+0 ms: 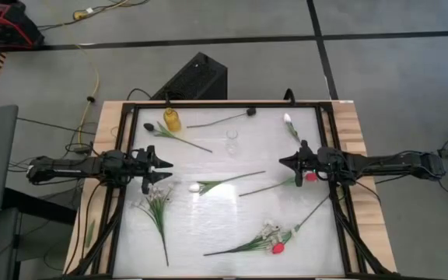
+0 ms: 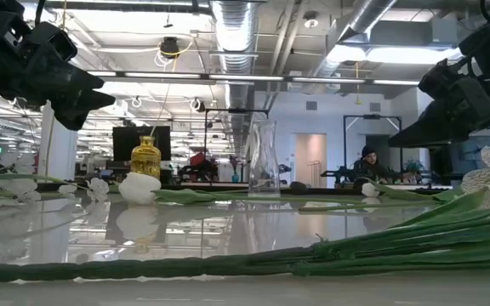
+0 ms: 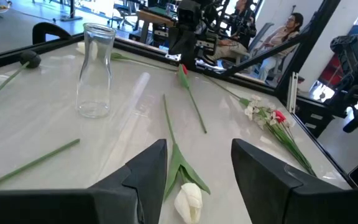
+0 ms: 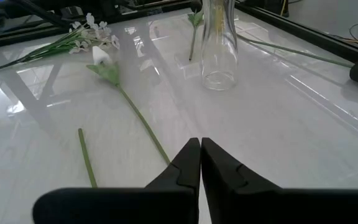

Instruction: Sort flowers into vase by color

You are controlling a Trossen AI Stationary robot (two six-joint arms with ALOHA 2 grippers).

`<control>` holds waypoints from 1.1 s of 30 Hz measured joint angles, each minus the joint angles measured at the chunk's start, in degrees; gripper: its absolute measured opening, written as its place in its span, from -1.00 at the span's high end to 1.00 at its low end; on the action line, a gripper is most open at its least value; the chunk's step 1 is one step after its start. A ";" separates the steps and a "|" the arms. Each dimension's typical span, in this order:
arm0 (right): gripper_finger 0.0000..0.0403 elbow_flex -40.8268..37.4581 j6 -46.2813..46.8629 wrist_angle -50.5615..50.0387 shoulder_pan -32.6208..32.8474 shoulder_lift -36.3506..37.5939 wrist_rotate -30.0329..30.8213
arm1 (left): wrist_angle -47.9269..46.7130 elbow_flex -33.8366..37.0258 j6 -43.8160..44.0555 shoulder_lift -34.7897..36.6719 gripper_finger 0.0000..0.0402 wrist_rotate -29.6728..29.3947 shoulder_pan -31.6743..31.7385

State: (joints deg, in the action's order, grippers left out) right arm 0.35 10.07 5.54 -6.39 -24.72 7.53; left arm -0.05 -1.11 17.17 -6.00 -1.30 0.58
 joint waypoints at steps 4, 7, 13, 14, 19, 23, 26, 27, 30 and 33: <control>0.79 -0.01 0.00 0.00 -0.02 0.01 0.00 | -0.02 -0.01 0.00 0.00 0.16 0.00 -0.02; 0.79 -0.01 -0.01 -0.01 -0.02 0.00 0.00 | -0.02 -0.01 0.00 0.00 0.16 0.00 -0.01; 0.79 -0.01 0.00 -0.02 -0.02 0.01 -0.02 | -0.01 -0.02 0.01 0.00 0.16 0.00 -0.02; 0.79 0.00 -0.01 -0.01 -0.02 0.00 -0.01 | -0.01 -0.01 0.00 0.00 0.16 0.01 -0.01; 0.79 0.00 -0.01 0.00 -0.01 0.00 -0.01 | -0.02 0.00 0.00 0.00 0.16 0.00 0.00; 0.79 -0.01 0.00 0.00 -0.02 -0.01 0.00 | 0.00 0.00 0.00 0.00 0.16 0.00 -0.01; 0.79 0.00 -0.01 -0.02 -0.02 0.01 0.00 | 0.00 -0.01 0.02 0.00 0.16 0.00 -0.02; 0.79 0.00 -0.01 -0.01 -0.01 0.00 0.00 | -0.01 0.00 0.04 0.00 0.16 -0.02 -0.02; 0.79 -0.01 -0.02 -0.01 -0.02 -0.01 0.00 | 0.07 0.00 2.02 0.00 0.16 -0.48 0.00; 0.79 -0.01 -0.02 0.00 0.00 0.01 0.00 | 0.07 -0.02 9.86 0.00 0.16 -0.51 0.00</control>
State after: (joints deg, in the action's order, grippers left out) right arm 0.34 10.04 5.54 -6.39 -24.71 7.53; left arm 0.01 -1.13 27.03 -6.00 -1.80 0.58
